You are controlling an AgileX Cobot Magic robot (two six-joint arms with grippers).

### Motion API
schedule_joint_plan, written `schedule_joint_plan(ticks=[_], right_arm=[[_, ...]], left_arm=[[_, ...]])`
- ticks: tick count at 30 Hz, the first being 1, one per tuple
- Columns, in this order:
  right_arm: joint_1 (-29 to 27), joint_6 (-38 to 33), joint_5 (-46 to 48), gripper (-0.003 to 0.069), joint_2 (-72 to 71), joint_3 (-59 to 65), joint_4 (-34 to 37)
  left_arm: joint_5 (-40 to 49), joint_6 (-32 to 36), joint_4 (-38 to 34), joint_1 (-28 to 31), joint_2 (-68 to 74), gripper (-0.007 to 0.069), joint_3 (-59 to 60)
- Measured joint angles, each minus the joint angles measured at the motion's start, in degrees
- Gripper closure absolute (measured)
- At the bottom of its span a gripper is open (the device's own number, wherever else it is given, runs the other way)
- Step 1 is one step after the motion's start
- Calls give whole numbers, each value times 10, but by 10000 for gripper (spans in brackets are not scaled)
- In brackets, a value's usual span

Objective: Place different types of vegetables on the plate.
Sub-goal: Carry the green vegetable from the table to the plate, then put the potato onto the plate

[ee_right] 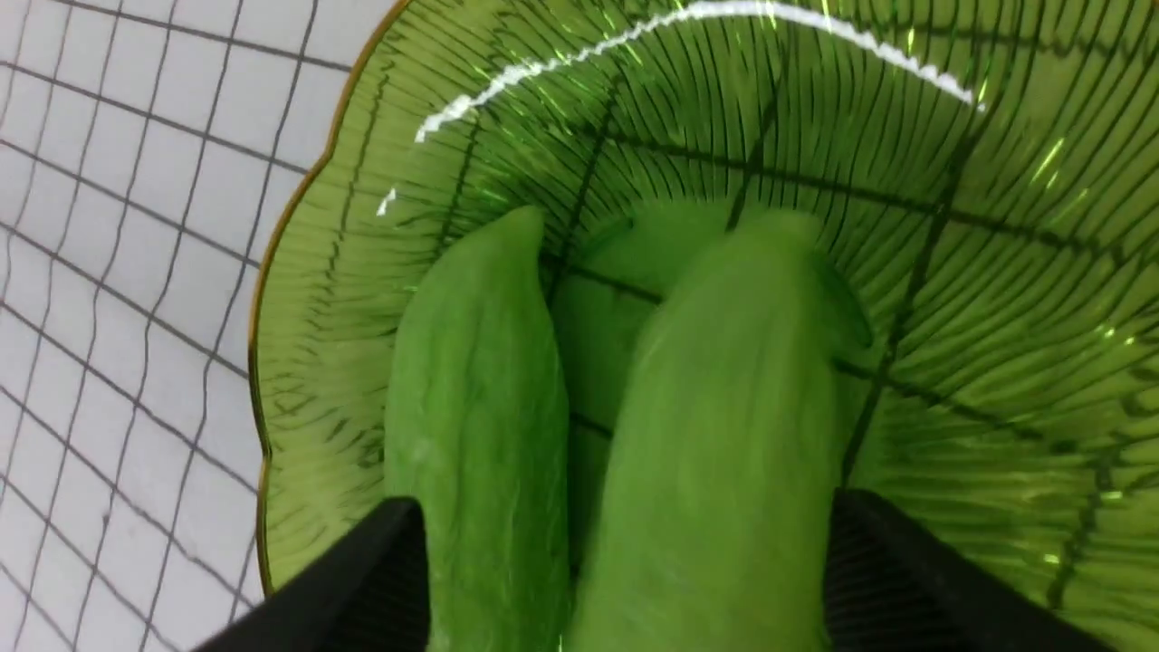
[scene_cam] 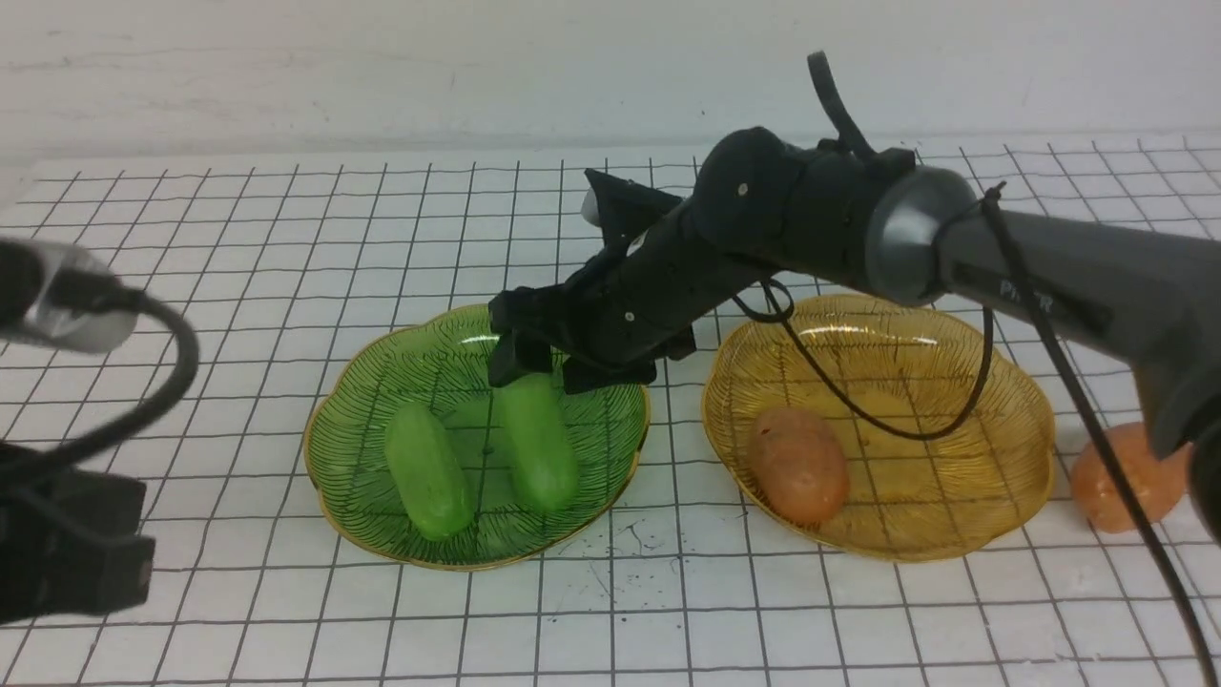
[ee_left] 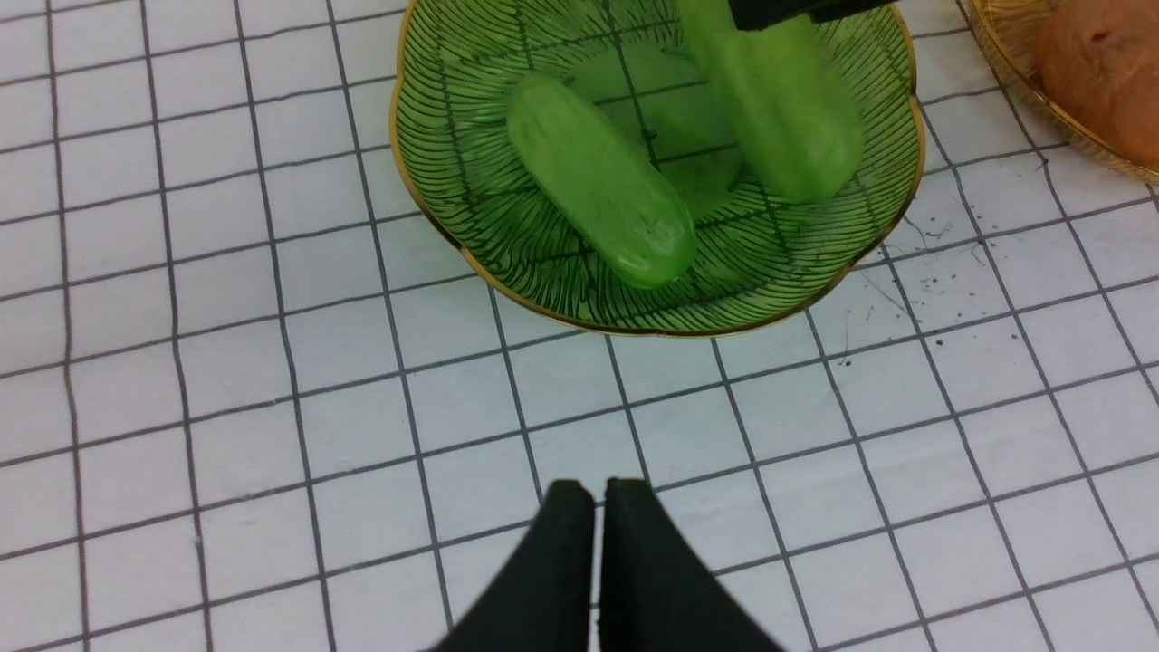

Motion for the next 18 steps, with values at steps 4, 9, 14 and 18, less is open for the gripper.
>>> schedule_joint_plan(ticks=[4,9,14,18], right_arm=[[-15,1,91,80,-3,-33,-30],[-68,24,218,140,-36,-117,-131],[-128,71,228,332,-153,-73,-266],[-182,91,234,440,-240,21,-327]], left_arm=[[-8,-1,0,0,-3,632,3],[-9,-1,-1,0,-3,632,3],[-22,-1,-1,0,-3,632,3],[-23,1,-1,0,-3,632,3]])
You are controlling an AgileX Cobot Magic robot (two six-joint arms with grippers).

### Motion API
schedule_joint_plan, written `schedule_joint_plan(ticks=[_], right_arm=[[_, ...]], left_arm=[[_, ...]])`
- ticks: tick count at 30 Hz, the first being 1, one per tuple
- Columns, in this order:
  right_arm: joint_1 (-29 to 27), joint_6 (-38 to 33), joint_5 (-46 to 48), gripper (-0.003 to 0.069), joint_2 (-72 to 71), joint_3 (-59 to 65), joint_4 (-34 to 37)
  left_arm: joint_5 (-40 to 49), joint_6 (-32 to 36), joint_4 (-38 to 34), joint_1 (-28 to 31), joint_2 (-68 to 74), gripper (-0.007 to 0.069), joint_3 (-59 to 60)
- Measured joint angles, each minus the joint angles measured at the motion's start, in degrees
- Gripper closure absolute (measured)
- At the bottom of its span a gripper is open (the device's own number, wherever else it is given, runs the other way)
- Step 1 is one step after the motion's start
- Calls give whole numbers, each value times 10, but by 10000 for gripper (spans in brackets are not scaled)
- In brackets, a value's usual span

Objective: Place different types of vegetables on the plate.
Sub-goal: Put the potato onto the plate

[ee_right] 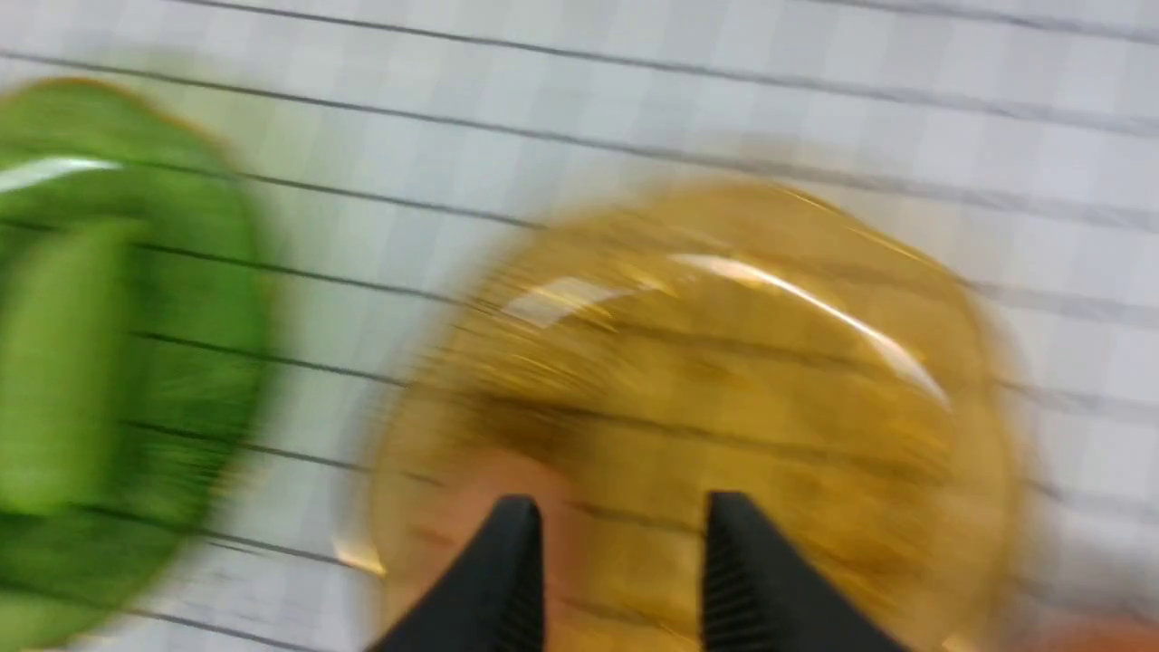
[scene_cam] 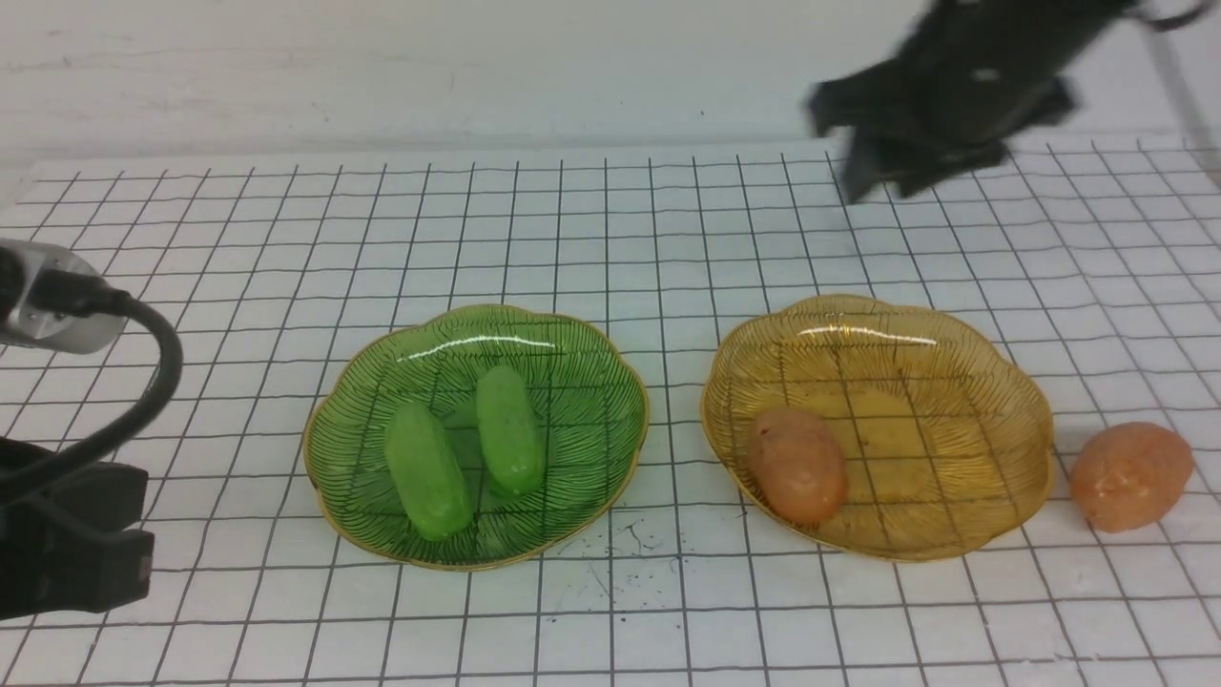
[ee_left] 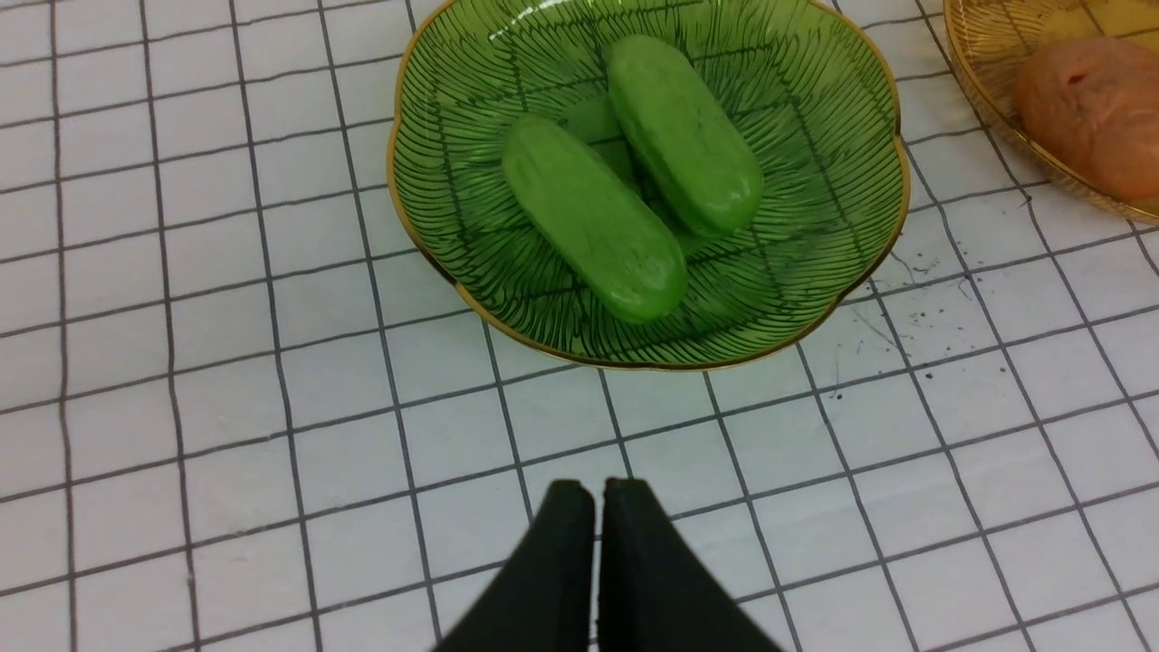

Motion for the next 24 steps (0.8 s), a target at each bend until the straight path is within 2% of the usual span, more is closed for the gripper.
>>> schedule_joint_plan(ticks=[1,2,3,4,6,7,8,11,14,16,17,18,19,21,24], right_arm=[[-9,0,1,449,-9,12,-4],[-57,3,2,491,-46,66,-13],[-63,4,2,494,-46,71,-13],[-107,11,2,520,-66,111,-10],[-176,26,2,549,-76,168,11],[-176,27,2,550,-76,172,11],[-222,35,2,557,-77,208,37],[-255,36,2,553,-77,247,62],[-270,12,2,497,-76,277,74],[-271,7,-5,388,-72,279,81],[-271,7,-7,388,-72,279,81],[-272,15,-27,302,-66,280,87],[-272,17,-31,293,-66,280,87],[-272,56,-77,172,-52,280,87],[-273,111,-101,76,-27,280,87]], left_arm=[[0,0,0,0,0,632,0],[0,0,0,0,0,632,0],[0,0,0,0,0,632,0],[0,0,0,0,0,632,0],[0,0,0,0,0,632,0],[0,0,0,0,0,632,0],[-1,0,0,0,0,632,0],[-2,0,0,0,0,632,0],[-2,0,0,0,0,632,0],[-2,1,0,0,0,632,0],[-2,1,0,0,0,632,0],[-2,1,0,0,0,632,0],[-2,1,0,0,0,632,0],[-2,2,0,0,0,632,0],[-2,2,1,0,0,632,0]])
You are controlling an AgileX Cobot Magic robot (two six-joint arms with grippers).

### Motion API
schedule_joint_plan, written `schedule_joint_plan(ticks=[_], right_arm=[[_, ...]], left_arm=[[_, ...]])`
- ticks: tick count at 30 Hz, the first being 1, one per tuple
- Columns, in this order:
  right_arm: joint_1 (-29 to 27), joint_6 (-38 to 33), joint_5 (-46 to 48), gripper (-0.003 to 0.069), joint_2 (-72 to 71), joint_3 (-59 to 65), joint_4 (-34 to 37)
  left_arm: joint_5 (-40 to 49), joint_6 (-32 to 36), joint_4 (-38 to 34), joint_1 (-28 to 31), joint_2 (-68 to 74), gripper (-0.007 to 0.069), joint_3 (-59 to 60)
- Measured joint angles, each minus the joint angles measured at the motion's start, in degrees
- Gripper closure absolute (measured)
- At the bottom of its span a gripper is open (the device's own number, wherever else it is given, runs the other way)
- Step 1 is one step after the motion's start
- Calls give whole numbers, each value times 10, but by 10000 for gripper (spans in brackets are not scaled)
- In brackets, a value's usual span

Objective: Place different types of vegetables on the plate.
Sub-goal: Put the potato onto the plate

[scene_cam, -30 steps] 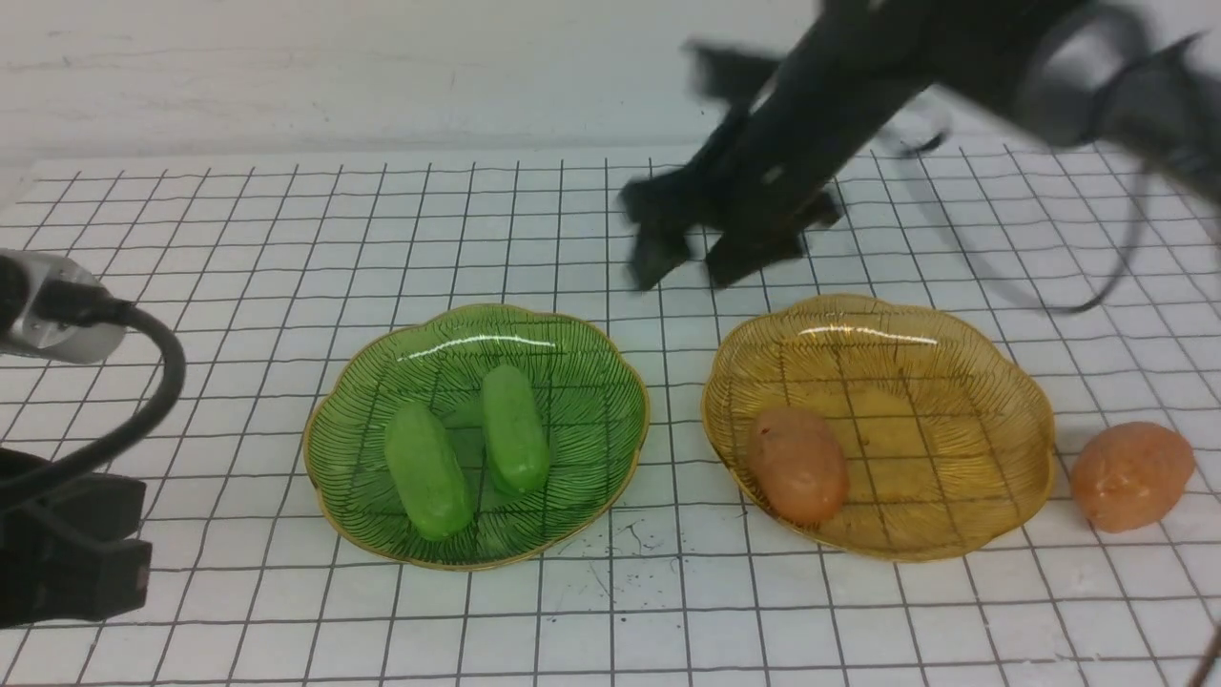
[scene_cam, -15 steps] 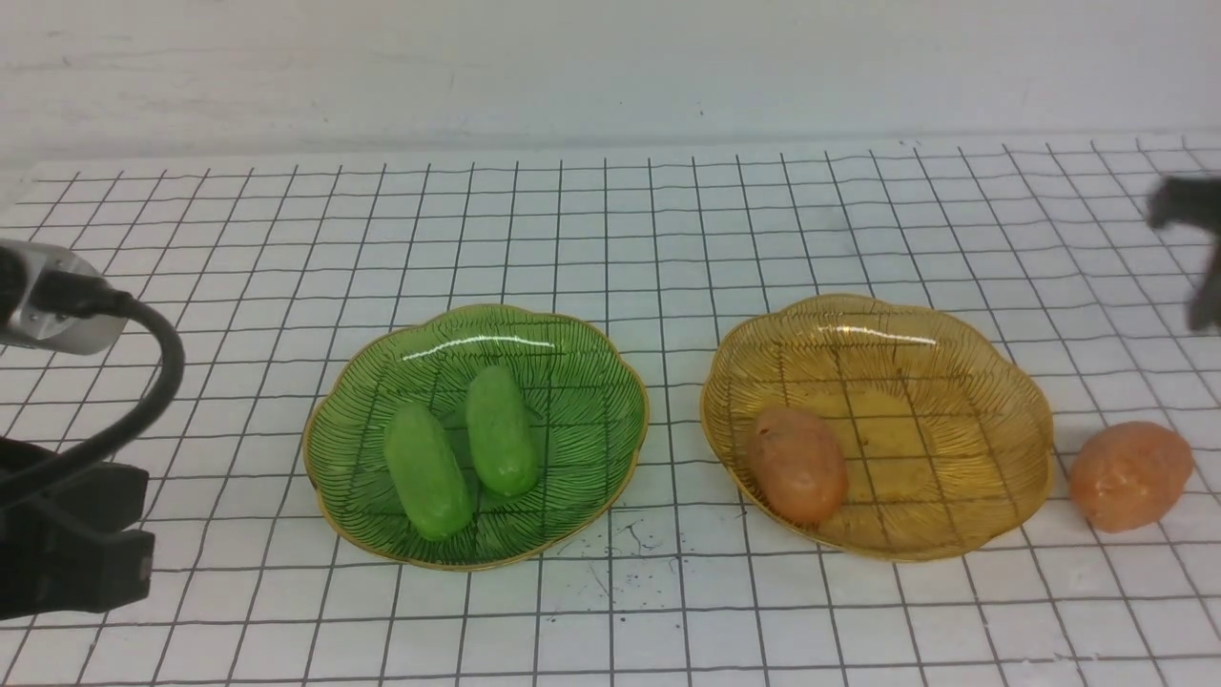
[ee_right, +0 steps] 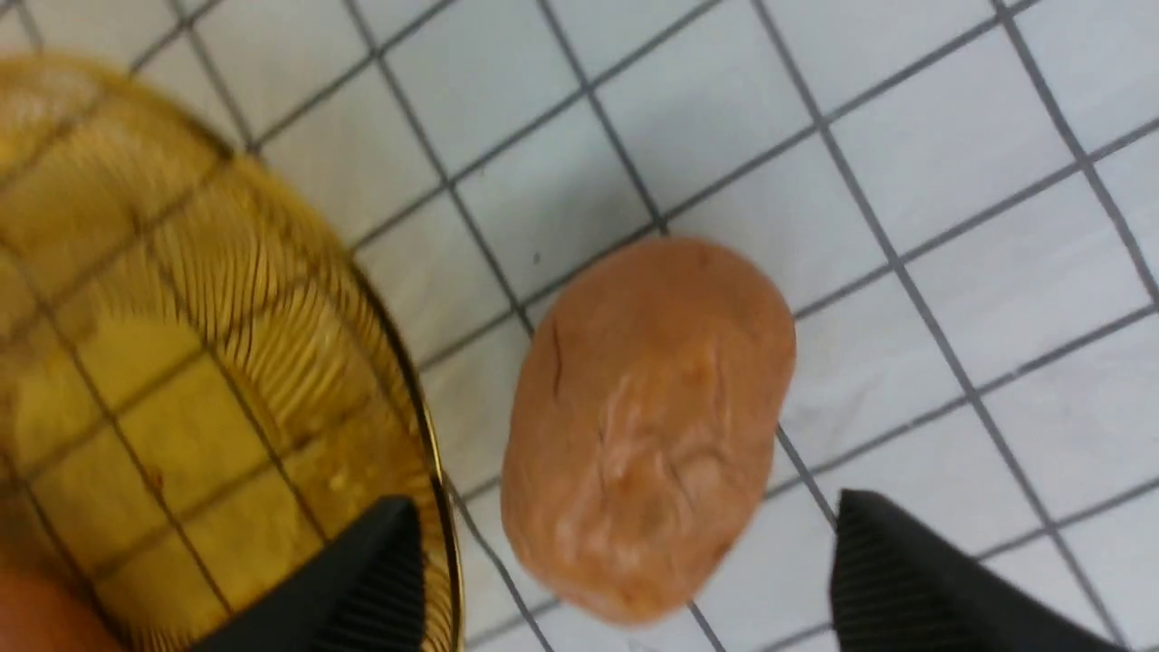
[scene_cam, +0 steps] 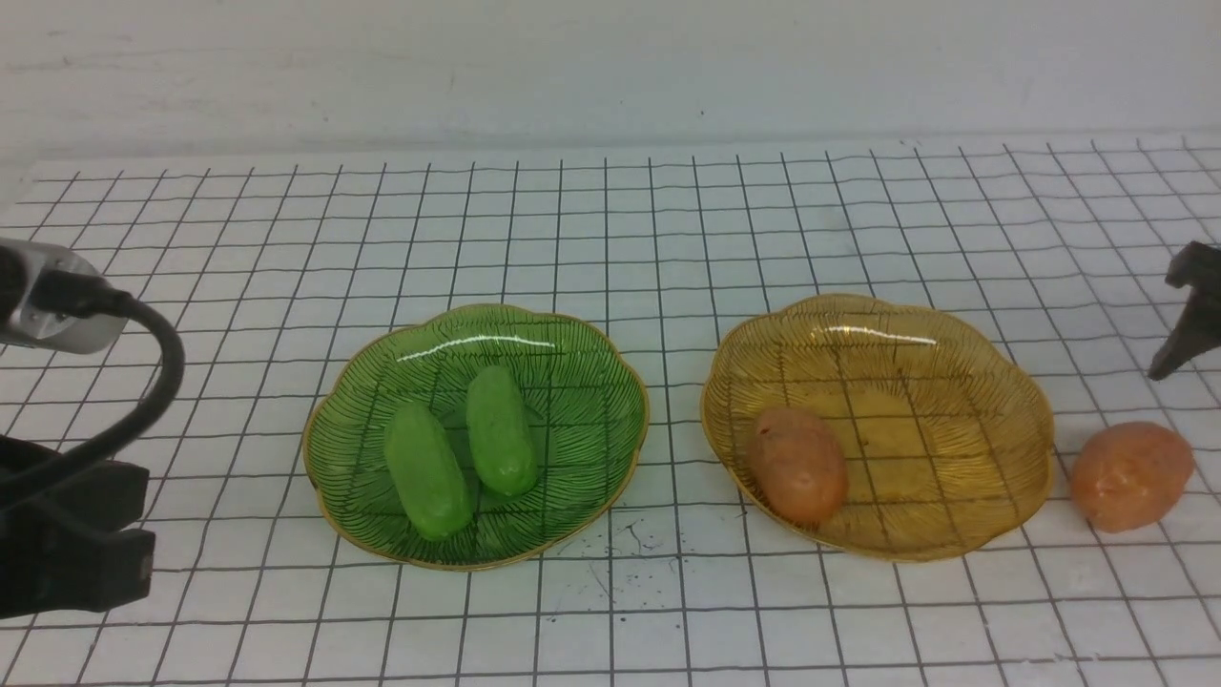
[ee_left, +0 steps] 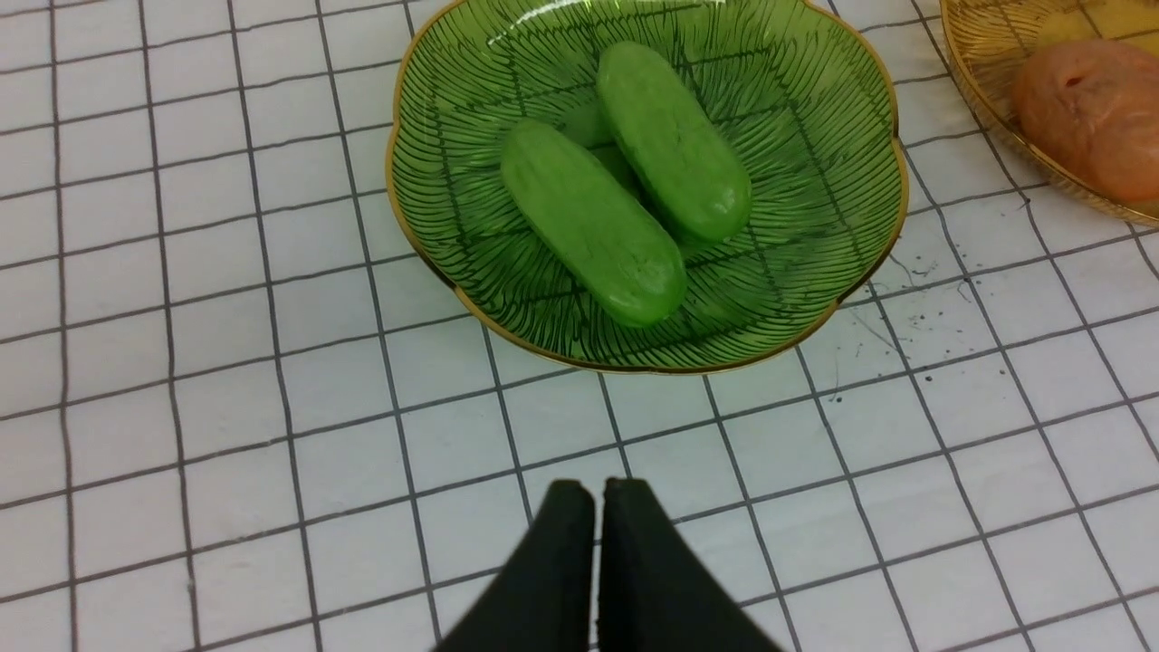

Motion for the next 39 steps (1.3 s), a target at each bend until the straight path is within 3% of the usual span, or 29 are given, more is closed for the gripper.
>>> schedule_joint_plan(ticks=[5,14,18,20,28,32,35,39], right_arm=[[0,60,-5,8,47,0,0],[0,68,-31,9,102,0,7],[0,68,-32,83,111,0,15],[-1,63,-27,165,112,-2,15],[-6,-8,75,174,115,-141,18],[62,-38,87,174,115,-245,42],[133,-65,96,174,123,-250,17],[178,-79,98,174,158,-251,1]], left_arm=[[4,0,0,0,0,632,0],[22,0,7,0,0,632,0],[26,0,9,0,0,632,0],[32,0,9,0,0,632,0],[44,0,25,0,0,632,0],[34,0,26,0,0,632,0],[28,0,26,0,0,632,0],[28,1,27,0,0,632,0]])
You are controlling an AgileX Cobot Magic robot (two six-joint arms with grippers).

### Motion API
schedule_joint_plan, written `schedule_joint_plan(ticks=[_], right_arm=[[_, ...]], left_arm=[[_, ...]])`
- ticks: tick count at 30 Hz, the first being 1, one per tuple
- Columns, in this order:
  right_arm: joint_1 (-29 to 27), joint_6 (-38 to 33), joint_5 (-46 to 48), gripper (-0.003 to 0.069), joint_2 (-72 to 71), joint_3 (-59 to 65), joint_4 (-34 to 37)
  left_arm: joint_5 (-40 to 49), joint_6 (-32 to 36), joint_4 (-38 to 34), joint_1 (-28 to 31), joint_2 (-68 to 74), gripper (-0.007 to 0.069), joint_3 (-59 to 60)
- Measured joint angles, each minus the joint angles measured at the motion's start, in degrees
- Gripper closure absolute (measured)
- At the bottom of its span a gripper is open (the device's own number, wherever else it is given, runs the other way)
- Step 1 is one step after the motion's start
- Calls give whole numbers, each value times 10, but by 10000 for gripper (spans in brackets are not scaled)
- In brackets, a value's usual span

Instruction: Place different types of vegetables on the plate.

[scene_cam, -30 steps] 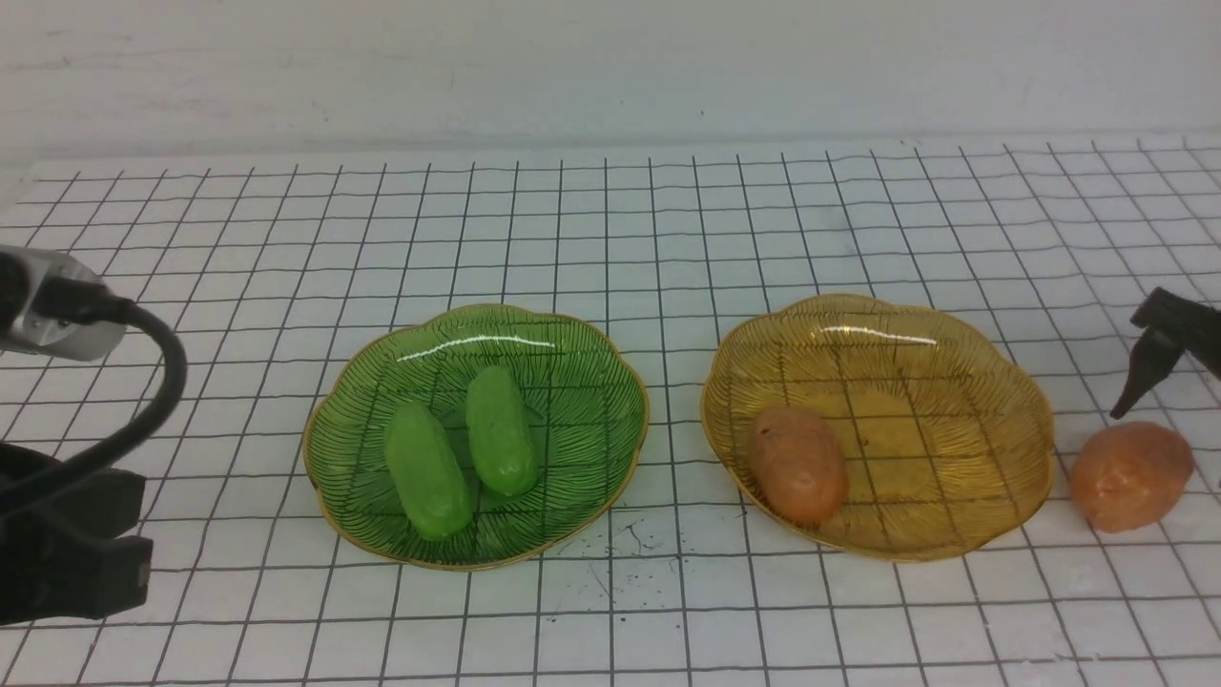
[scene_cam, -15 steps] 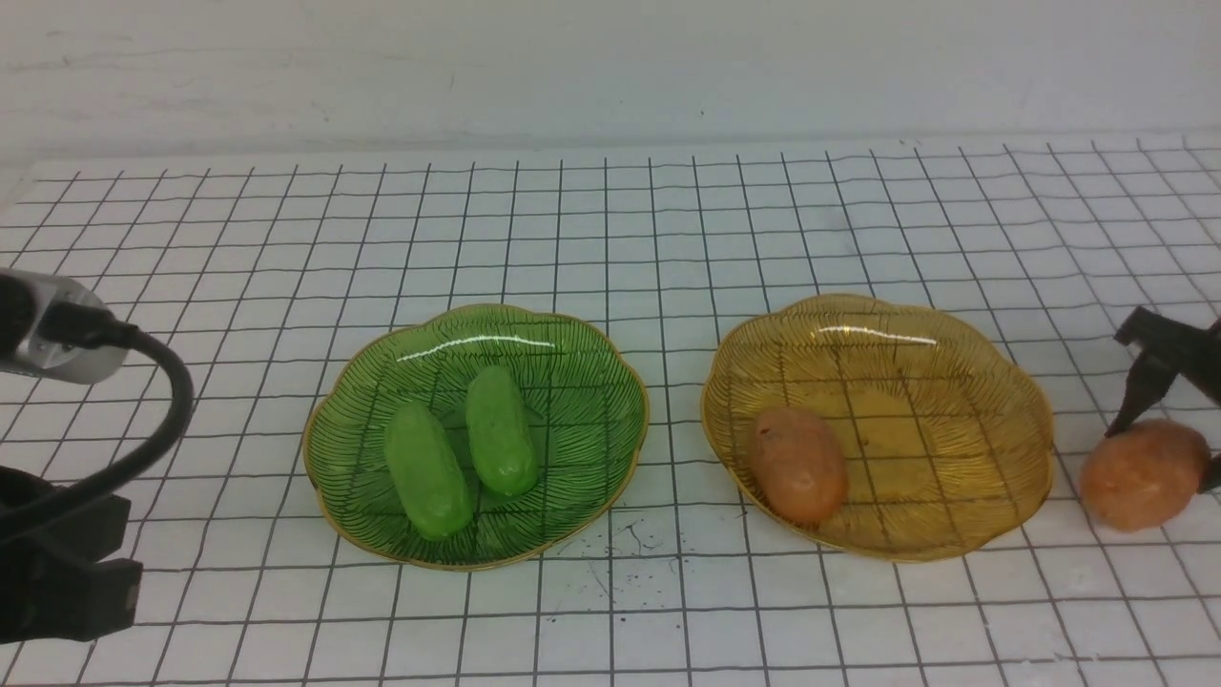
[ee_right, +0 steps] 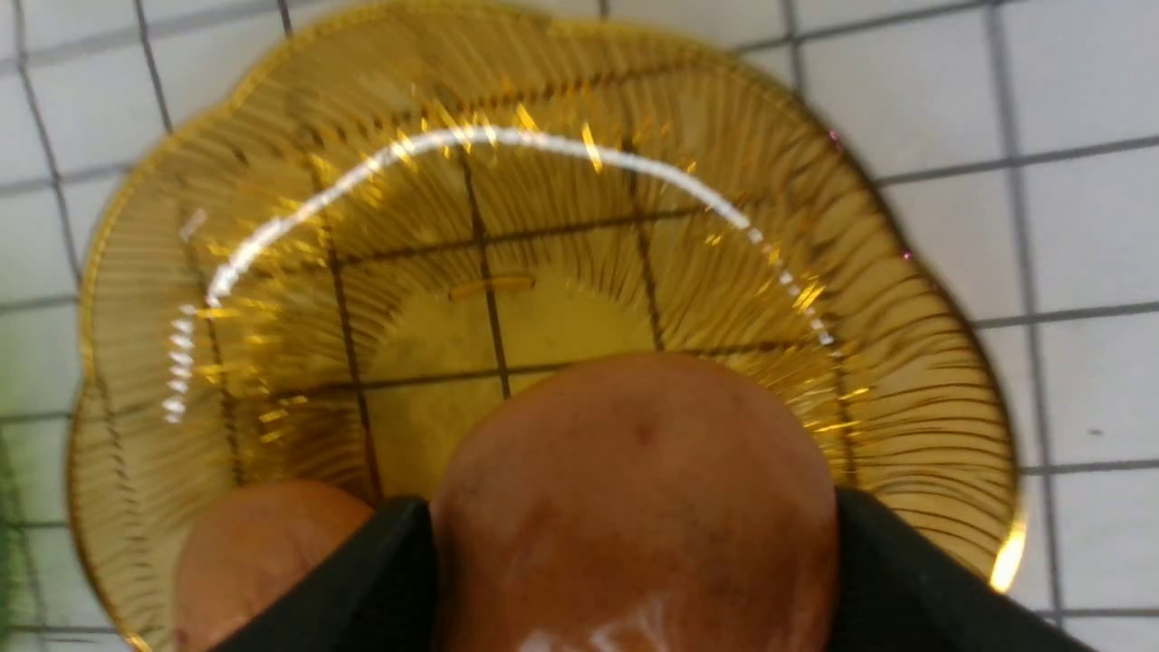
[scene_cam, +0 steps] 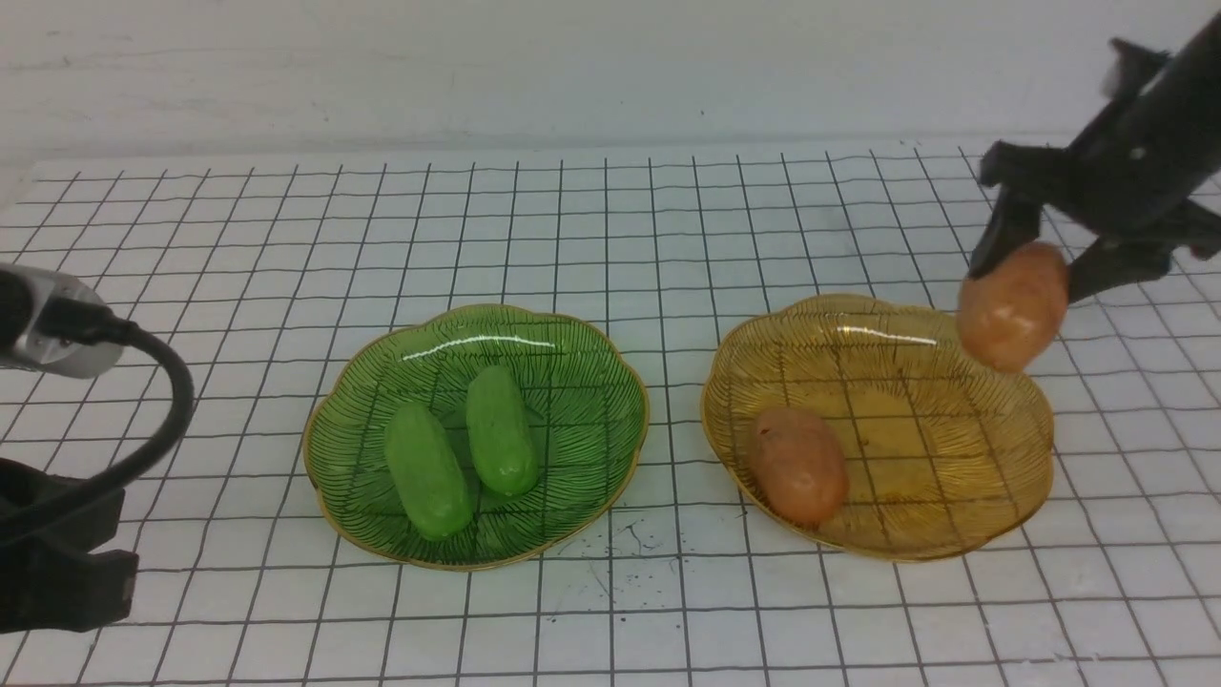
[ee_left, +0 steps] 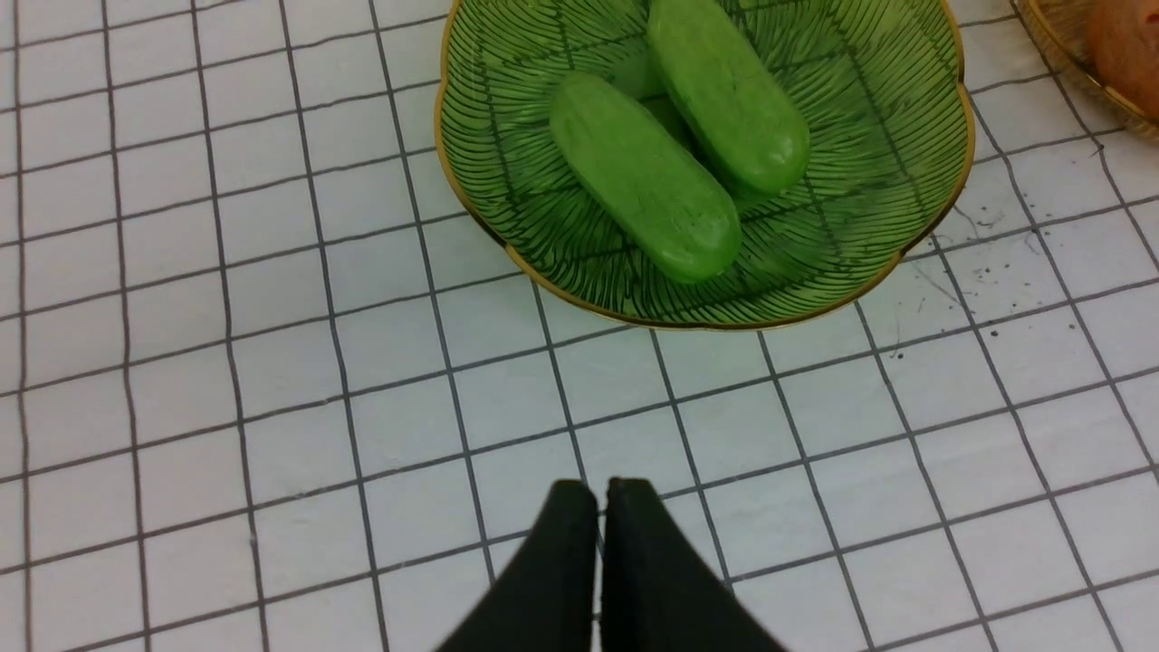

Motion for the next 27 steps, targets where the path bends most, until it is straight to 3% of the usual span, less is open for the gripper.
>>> schedule_joint_plan(ticks=[4,10,16,21,27], right_arm=[[19,7,0,166,31,0,-2],[21,3,0,59,27,0,23],[21,-11,0,76,-14,0,27],[21,-52,1,194,-97,1,38],[21,-87,8,421,-269,1,62]], left_arm=[[4,0,0,0,0,632,0],[5,0,10,0,0,632,0],[20,0,12,0,0,632,0],[21,0,12,0,0,632,0],[21,0,13,0,0,632,0]])
